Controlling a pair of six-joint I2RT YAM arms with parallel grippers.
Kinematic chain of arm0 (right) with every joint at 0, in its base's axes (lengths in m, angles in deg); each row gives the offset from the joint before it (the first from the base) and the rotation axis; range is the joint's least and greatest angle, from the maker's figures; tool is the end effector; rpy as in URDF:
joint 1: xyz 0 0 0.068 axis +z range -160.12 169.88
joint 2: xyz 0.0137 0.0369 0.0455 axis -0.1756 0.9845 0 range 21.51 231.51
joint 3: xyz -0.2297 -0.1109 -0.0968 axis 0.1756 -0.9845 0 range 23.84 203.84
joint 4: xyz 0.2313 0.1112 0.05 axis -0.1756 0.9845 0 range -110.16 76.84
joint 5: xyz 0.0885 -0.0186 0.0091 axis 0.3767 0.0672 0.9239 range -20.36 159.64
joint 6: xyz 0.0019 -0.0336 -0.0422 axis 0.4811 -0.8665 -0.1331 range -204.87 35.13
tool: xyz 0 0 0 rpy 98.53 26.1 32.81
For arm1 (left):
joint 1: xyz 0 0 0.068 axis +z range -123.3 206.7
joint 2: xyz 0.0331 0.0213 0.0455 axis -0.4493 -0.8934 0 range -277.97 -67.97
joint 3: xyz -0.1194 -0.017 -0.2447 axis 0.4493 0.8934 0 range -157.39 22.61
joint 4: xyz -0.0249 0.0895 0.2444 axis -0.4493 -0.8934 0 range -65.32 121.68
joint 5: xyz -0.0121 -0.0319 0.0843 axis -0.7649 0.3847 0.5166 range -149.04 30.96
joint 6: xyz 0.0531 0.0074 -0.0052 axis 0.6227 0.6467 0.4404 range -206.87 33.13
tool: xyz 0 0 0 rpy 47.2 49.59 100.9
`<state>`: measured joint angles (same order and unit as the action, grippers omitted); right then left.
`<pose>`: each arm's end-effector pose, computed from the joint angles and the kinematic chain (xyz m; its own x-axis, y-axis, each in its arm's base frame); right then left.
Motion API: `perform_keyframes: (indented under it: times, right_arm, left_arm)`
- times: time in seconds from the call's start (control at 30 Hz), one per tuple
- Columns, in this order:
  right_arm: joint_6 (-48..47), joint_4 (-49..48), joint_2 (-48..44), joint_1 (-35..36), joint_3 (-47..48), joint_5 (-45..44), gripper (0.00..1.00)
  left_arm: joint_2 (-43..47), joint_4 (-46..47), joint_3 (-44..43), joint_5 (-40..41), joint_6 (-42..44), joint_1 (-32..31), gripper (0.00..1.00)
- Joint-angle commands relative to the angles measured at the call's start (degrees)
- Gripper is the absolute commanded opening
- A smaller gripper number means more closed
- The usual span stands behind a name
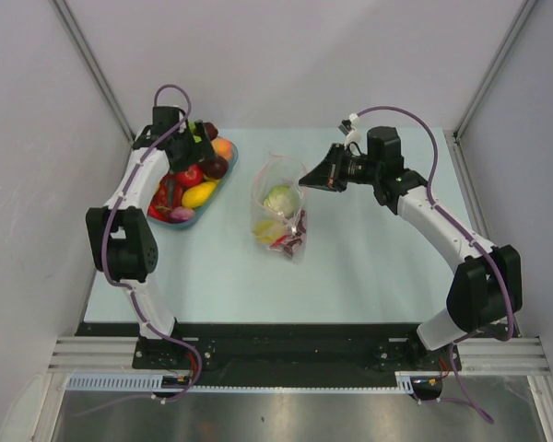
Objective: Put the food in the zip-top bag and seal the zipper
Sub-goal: Pick up the fake fruit from the bin.
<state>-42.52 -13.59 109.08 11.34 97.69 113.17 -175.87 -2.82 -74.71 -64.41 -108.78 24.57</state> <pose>0.3210 0.1526 0.3428 -0.8222 0.2017 -0.5322 -0.4228 0.4097 0.8084 0.4299 -0.0195 0.3013 -0.6950 -0.3461 -0.6303 -0.1687 0.9306 -0.3249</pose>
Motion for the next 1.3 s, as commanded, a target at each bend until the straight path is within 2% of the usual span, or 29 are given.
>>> perform_keyframes:
  times: [0.0,0.27,0.5,0.7,0.73,0.8,0.83,1.0,1.17,1.27]
  right_arm:
    - [-0.6,-1.21,0.23,-0.27,2.45,-0.29,0.0]
    - [-0.69,-1.82,0.93,-0.27,2.45,-0.29,0.0]
    - [-0.51,-2.35,1.38,-0.53,2.45,-0.29,0.0]
    - [-0.07,-2.96,1.9,-0.8,2.45,-0.02,0.0]
    - [-0.07,-3.14,2.08,-0.8,2.45,-0.02,0.0]
    - [-0.16,-3.05,2.08,-0.89,2.45,-0.02,0.0]
    - [-0.16,-3.05,2.08,-0.8,2.45,-0.11,0.0]
    - [-0.25,-3.32,2.17,-0.89,2.45,-0.2,0.0]
    - [-0.07,-3.84,2.26,-0.97,2.45,0.24,0.0]
    - [-0.51,-3.14,2.08,-0.97,2.45,0.24,0.0]
  left_arm:
    - [-0.37,4.35,0.9,4.31,-10.08,-1.47,1.0]
    - [-3.9,6.2,0.55,2.29,-15.0,-2.96,1.0]
    - [-7.59,4.97,-3.05,7.28,-16.49,-3.14,1.0]
    - [-9.52,4.79,-3.58,8.27,-17.37,-3.14,1.0]
    - [-9.7,4.62,-3.58,8.18,-17.38,-3.14,0.99]
    - [-9.79,4.53,-3.49,7.83,-17.38,-3.14,0.9]
    - [-9.79,4.53,-3.49,7.74,-17.38,-3.06,0.82]
    - [-9.35,4.27,-3.4,7.83,-17.55,-3.05,0.8]
    - [-7.77,3.3,-2.88,7.22,-17.29,-3.05,0.68]
    - [-4.18,3.83,-0.34,6.16,-17.2,-3.05,0.68]
